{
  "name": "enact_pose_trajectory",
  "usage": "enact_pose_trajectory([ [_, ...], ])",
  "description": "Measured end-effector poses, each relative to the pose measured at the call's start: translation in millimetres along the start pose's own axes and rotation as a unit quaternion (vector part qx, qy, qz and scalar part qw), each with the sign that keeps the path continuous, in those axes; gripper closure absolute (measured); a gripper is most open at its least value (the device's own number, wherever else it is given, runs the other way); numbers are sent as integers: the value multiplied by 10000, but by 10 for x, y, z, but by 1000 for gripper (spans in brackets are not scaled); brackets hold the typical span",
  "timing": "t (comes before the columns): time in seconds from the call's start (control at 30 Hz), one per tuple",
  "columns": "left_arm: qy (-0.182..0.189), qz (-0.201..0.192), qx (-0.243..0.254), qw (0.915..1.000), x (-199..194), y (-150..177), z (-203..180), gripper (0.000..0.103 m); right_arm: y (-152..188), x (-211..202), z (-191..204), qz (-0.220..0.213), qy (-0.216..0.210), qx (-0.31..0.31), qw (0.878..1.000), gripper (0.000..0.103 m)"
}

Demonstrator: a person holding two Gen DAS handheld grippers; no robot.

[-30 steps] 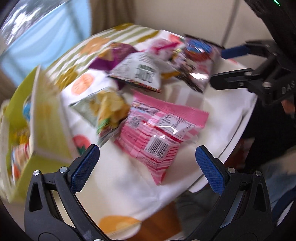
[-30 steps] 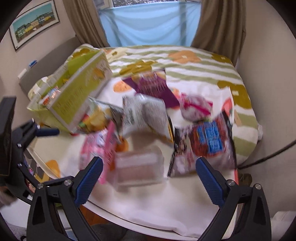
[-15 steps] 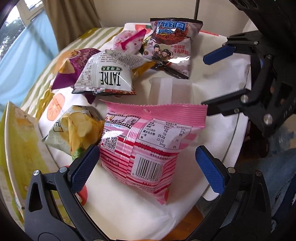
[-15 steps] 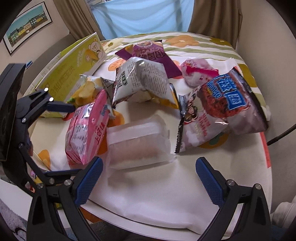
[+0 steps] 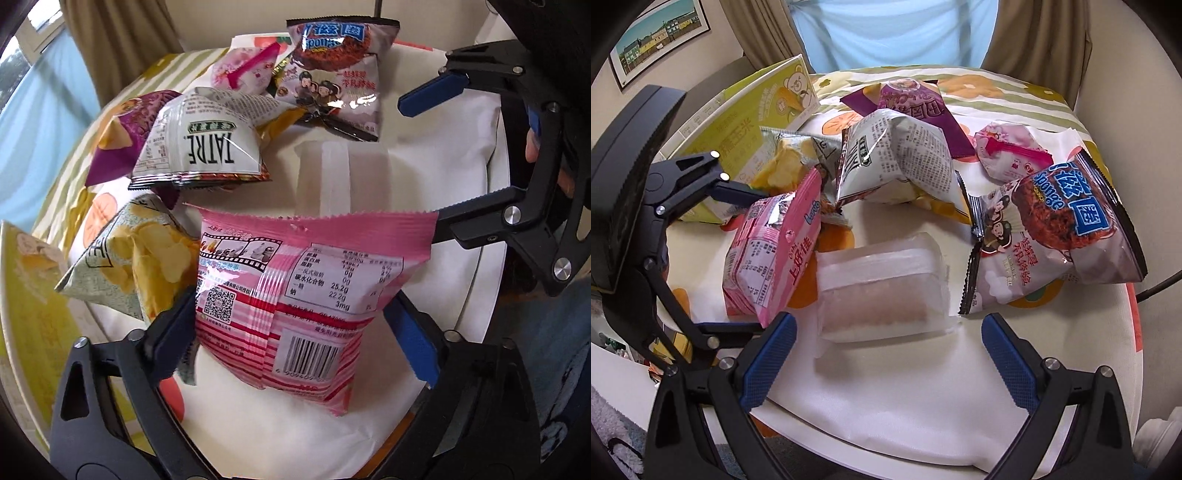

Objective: Organize snacks
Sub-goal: 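Grasp the pink bag with left tool while right tool grasps the white translucent pack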

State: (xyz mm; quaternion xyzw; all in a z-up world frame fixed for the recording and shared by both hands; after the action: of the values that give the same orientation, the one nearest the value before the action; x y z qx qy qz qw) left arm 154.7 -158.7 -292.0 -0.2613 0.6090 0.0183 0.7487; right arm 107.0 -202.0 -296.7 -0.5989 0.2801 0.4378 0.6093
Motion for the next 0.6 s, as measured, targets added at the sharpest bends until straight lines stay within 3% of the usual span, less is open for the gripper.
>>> enact_pose_trajectory([
  [0.13, -89, -32, 30, 10000, -30, 22, -15, 18, 28, 21, 16, 16, 26, -42, 10000, 3],
  [0.2, -125, -29, 8, 9999, -47, 29, -19, 28, 41, 36, 17, 16, 18, -51, 10000, 3],
  [0.6, -260, 48, -308, 9992, -159, 211, 1, 35, 59, 158, 167, 0, 130, -435, 9990, 3],
])
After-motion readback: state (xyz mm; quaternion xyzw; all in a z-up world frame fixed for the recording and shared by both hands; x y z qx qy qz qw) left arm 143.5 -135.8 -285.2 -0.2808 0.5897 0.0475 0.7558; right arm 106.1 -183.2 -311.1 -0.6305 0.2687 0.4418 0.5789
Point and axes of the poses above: each gripper's, at about its wrist camera, not at the fingertips, and x roughly the way its jaws point, z to its left, y to its underside, the point moved 2 cm from there along x, roughly the way its jaws point, and after that the axes turned 1 degree about y, right-handed, at the moved point
